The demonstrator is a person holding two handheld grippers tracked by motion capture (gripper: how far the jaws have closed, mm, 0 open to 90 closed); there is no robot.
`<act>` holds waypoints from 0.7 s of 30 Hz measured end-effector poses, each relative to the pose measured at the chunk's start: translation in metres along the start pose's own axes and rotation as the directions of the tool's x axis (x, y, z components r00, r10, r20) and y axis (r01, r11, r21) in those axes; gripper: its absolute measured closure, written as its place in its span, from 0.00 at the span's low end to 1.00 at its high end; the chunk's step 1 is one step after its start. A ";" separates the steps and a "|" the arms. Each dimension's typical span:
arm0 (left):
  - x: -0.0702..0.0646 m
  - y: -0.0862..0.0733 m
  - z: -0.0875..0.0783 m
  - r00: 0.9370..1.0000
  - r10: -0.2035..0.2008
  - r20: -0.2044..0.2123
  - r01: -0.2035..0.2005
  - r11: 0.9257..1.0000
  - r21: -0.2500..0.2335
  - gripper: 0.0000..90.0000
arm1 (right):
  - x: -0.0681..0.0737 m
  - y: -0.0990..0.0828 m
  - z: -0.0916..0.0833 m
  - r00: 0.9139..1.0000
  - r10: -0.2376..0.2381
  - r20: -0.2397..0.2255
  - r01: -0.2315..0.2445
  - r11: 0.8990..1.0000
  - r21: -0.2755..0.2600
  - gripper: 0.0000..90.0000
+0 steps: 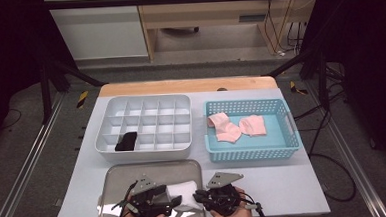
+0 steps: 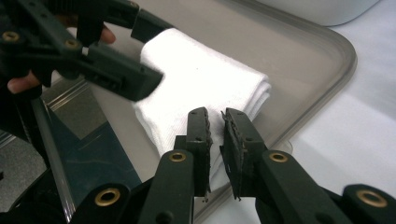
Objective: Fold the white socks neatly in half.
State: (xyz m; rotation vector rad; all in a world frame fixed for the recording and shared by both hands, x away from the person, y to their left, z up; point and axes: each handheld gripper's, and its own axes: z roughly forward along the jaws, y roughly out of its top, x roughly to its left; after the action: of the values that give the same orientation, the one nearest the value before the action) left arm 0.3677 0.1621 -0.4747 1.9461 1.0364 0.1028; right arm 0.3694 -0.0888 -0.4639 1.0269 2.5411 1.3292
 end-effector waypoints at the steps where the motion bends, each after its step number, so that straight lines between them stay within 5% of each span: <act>1: -0.002 -0.001 0.002 1.000 0.008 0.006 -0.008 1.000 0.010 0.27 | 0.000 0.000 0.000 1.000 0.001 0.000 -0.001 1.000 0.000 0.89; 11: -0.005 -0.002 0.006 0.998 -0.011 0.065 0.009 1.000 0.030 0.38 | 0.000 -0.001 0.000 1.000 -0.007 0.012 0.007 1.000 0.007 0.90; 21: -0.007 0.000 0.004 0.993 -0.052 0.101 0.052 0.999 0.010 0.68 | -0.001 -0.001 0.002 1.000 -0.005 0.011 0.004 1.000 0.005 0.92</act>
State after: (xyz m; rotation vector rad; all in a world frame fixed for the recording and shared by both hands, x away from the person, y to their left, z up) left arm 0.3648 0.1543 -0.4754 1.9095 1.0207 -0.0291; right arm 0.3705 -0.0883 -0.4659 1.0260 2.5388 1.3127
